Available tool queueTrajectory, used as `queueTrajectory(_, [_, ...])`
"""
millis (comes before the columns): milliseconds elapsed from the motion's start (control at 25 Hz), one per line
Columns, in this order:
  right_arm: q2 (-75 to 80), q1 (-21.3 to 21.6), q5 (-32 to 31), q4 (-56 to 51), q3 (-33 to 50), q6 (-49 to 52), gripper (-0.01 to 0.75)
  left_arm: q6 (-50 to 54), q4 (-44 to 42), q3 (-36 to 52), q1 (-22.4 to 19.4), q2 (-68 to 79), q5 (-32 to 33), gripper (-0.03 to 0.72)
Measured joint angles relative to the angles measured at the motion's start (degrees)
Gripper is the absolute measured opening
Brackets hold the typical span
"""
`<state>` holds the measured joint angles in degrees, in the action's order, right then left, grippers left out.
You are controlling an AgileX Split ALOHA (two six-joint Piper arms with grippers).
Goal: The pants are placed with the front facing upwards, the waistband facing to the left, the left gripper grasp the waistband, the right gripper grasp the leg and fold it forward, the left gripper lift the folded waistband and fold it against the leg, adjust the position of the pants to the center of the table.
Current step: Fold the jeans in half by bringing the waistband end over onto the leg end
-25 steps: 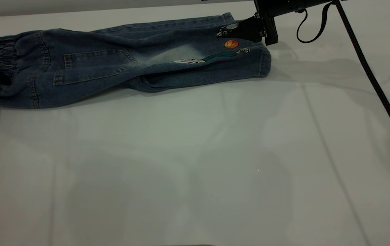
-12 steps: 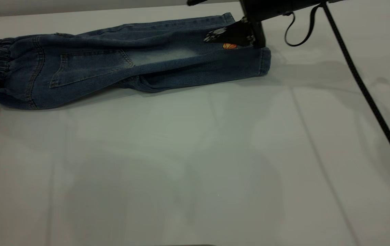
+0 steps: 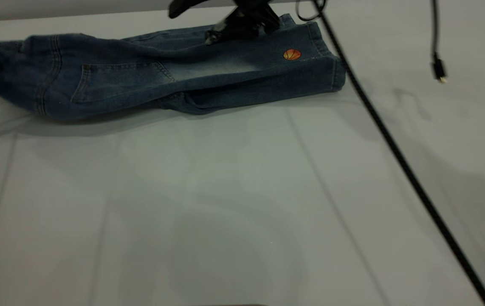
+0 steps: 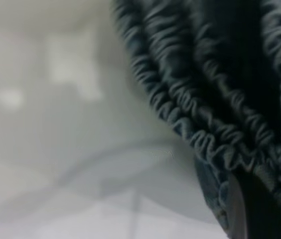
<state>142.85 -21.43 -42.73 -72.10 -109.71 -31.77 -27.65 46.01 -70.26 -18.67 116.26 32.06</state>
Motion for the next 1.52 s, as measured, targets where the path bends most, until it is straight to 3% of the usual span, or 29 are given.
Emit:
queueTrajectory(280, [7.27,-2.35,1.24,4.04,-7.39,3.85,0.482,-0.22,-2.54,0.07,5.42,-8.65,1.32,0.066])
queueTrajectory(680, [11.27,-4.77,-2.77,7.68,-9.59,5.16,0.451,-1.65,-2.77,0.13,16.5,-16.4,-1.65,0.066])
queueTrajectory(880, [10.21,-1.83,-7.82,14.48,-13.48,5.79,0.451,-2.14,-2.77,0.19,19.17,-18.61,-3.29,0.066])
queueTrajectory(1160, [7.29,6.31,-11.07,26.08,-17.47,10.12,0.451,-3.13,-2.77,0.19,20.51,-20.23,-3.84,0.066])
queueTrajectory(1520, [10.99,5.01,-12.64,33.62,-17.47,13.11,0.451,-4.86,-2.83,-2.64,29.86,-20.12,-8.21,0.066])
